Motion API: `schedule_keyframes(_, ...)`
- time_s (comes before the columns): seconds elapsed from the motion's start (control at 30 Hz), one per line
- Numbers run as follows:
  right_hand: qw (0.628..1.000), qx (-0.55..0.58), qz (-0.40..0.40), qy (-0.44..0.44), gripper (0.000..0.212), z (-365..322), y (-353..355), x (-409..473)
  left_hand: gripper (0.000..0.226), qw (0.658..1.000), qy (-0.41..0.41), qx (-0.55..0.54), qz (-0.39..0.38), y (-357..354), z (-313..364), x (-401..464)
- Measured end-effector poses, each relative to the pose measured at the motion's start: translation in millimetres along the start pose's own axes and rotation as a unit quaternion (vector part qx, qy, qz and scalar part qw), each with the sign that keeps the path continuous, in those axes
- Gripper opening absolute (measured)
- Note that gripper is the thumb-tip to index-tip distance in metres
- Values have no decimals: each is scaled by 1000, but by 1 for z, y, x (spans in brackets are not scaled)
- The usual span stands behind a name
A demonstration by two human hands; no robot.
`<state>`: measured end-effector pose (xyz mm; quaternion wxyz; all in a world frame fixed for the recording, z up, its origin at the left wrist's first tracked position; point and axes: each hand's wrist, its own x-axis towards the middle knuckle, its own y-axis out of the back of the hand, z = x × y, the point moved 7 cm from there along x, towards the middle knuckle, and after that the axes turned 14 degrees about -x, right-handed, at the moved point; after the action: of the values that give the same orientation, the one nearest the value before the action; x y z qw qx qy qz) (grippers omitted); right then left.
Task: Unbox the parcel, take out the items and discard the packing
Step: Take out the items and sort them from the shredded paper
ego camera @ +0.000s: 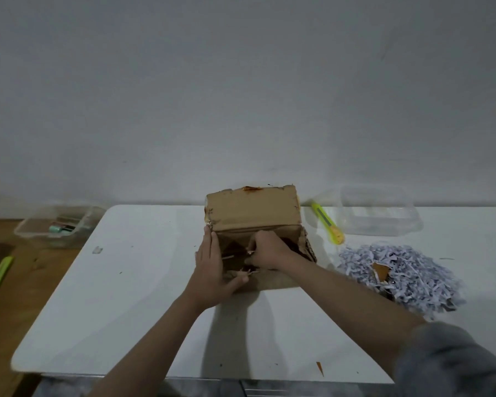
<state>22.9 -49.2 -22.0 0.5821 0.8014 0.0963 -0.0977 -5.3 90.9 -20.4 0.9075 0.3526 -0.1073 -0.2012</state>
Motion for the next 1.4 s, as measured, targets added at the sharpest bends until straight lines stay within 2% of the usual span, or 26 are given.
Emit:
schedule_keyframes(0.07,998,-29,15,51,12,-19,-1,4,129,999,1,-31,6,1,-1,-2)
schedule_keyframes(0.23,980,-121,-23,154,11,-51,-12,9,128,997,-3,-78,28,1,-7,0)
schedule_keyframes(0.4,984,-94,-23,148,21,-44,-11,12,131,995,10,-91,39,1,-11,-1)
schedule_keyframes(0.53,987,-60,-38,146,14,-37,-10,11,132,995,16,-85,39,2,-11,-1)
schedule_keyframes(0.63,992,38,-19,116,10,-21,8,2,137,996,23,-83,33,3,-12,0)
schedule_keyframes(0.73,987,137,42,71,5,9,46,-16,145,995,33,-86,36,5,-13,1)
schedule_keyframes(0.8,983,157,78,50,3,36,73,-33,142,995,46,-83,40,6,-13,3)
schedule_keyframes(0.9,991,87,100,16,3,84,98,-57,140,996,50,-65,45,9,-12,7)
schedule_keyframes(1.1,992,-52,80,-86,12,172,105,-99,138,996,71,-38,37,12,-2,18)
schedule_keyframes(1.3,987,-78,86,-113,14,205,107,-119,136,994,108,-24,25,6,7,26)
schedule_keyframes(1.4,985,-89,76,-124,26,213,105,-121,131,994,110,9,27,5,13,29)
